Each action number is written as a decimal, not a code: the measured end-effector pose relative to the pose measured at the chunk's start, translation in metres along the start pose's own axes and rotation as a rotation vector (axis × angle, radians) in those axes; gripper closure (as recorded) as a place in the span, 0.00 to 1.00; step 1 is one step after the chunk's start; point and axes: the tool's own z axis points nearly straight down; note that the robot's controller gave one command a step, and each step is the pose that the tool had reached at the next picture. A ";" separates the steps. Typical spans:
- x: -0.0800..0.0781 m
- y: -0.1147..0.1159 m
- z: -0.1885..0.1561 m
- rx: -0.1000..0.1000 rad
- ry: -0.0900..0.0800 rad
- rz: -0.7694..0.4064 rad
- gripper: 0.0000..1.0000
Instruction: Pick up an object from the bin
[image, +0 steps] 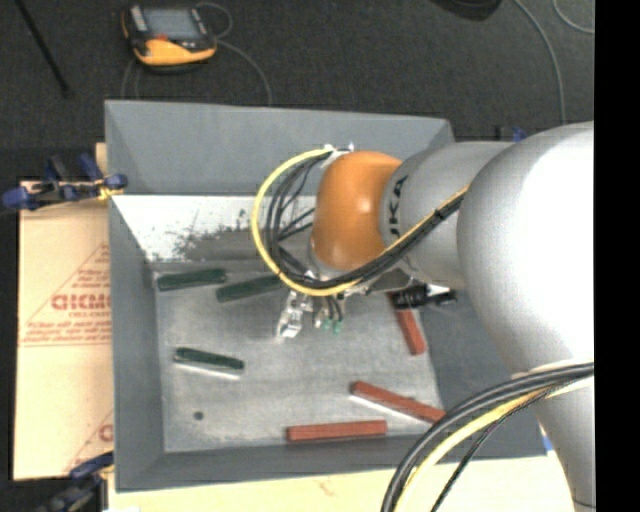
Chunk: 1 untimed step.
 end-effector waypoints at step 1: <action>0.003 -0.008 -0.035 0.003 -0.005 0.008 1.00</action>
Offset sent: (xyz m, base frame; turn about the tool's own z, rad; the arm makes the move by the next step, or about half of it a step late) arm -0.0438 -0.0373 0.2104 -0.1213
